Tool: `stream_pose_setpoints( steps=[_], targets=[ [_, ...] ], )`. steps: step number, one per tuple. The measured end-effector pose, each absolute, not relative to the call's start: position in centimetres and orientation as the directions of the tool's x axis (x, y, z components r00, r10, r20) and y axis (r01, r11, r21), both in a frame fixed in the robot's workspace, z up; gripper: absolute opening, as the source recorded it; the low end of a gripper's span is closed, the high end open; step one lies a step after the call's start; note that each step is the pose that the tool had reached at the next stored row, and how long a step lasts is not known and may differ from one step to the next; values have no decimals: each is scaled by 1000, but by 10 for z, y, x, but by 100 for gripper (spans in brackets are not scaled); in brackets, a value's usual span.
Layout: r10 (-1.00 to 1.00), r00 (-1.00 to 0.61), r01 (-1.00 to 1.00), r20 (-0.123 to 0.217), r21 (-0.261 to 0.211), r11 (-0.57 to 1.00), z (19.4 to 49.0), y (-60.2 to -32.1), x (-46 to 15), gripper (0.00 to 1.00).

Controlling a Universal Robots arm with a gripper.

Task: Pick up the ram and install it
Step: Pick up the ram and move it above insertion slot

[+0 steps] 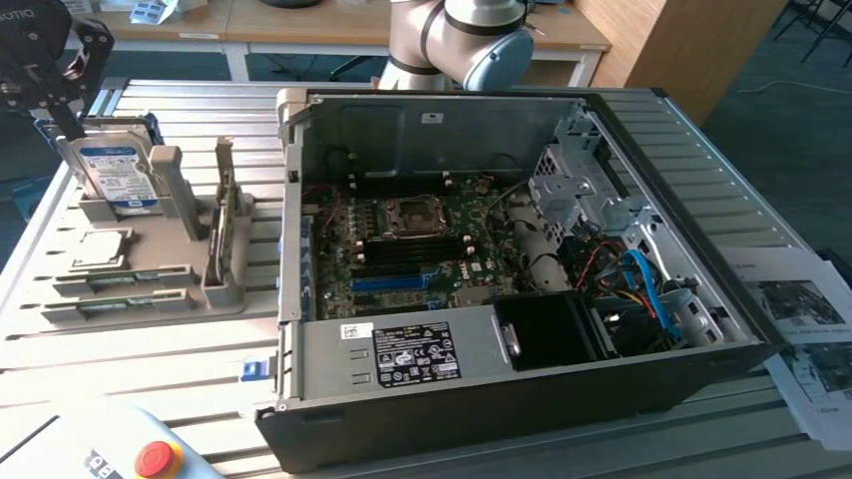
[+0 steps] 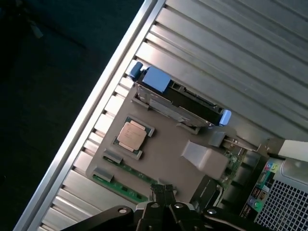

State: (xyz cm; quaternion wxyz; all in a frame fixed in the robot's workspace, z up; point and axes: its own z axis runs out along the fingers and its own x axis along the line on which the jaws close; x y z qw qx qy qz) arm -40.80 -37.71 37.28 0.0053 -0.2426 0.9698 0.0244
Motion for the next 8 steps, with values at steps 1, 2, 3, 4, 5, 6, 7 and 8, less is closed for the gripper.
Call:
stream_pose_setpoints(
  steps=[1, 2, 3, 4, 5, 6, 7, 8],
  targets=[
    [-485, -874, -485, -22, 45, 873, 373, -377, -408, 10],
    [-499, -866, -500, -22, 45, 865, 373, -377, -408, 10],
    [-514, -858, -514, -22, 45, 856, 373, -377, -408, 10],
    [-529, -848, -529, -22, 45, 847, 373, -377, -408, 10],
    [-545, -838, -545, -22, 45, 837, 373, -377, -408, 10],
    [-559, -829, -560, -22, 45, 828, 373, -377, -408, 10],
    [-573, -819, -574, -22, 45, 818, 373, -377, -408, 10],
    [-587, -809, -587, -22, 45, 808, 373, -377, -408, 10]
  ],
)
